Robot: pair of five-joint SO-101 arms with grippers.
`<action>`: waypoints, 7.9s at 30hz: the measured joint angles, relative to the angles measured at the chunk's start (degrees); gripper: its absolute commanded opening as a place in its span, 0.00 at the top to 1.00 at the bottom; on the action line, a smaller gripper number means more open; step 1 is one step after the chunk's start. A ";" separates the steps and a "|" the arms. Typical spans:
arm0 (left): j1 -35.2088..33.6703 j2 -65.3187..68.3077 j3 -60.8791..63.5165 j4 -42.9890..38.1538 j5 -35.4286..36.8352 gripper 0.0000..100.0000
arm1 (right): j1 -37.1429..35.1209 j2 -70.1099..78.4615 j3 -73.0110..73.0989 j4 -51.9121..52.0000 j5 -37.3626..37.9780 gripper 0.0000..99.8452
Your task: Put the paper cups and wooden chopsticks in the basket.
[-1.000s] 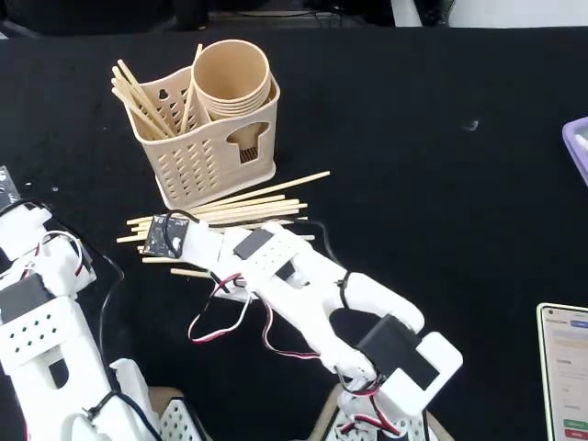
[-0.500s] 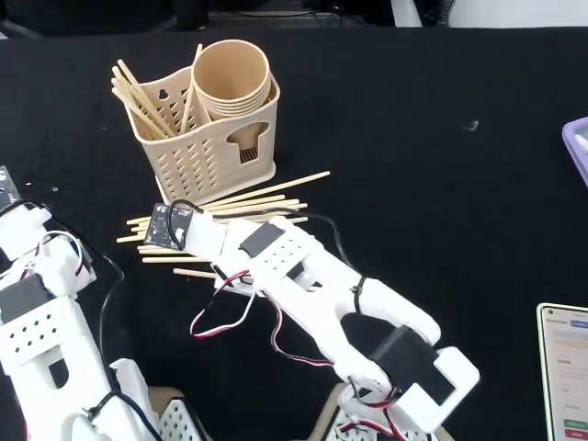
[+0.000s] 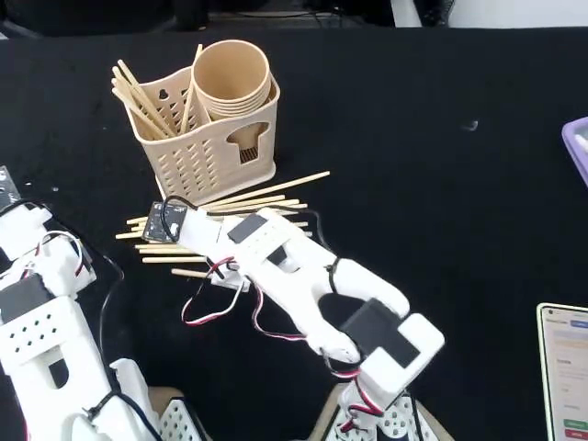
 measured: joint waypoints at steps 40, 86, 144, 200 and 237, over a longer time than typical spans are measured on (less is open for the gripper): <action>0.00 0.00 0.00 0.00 0.00 0.90 | 0.62 -8.88 6.15 4.13 0.09 0.80; 0.00 0.00 0.00 0.00 0.00 0.90 | 1.32 -42.90 -6.24 19.96 -3.43 0.99; 1.76 0.00 0.00 0.44 -0.88 0.82 | 5.45 -24.35 -49.23 16.35 -27.16 0.88; 14.07 0.00 0.00 8.35 -1.76 0.79 | 4.04 -39.74 38.07 3.78 -1.49 0.95; 14.07 0.00 0.00 8.35 -1.76 0.79 | 13.63 -29.54 33.49 -3.60 1.85 0.99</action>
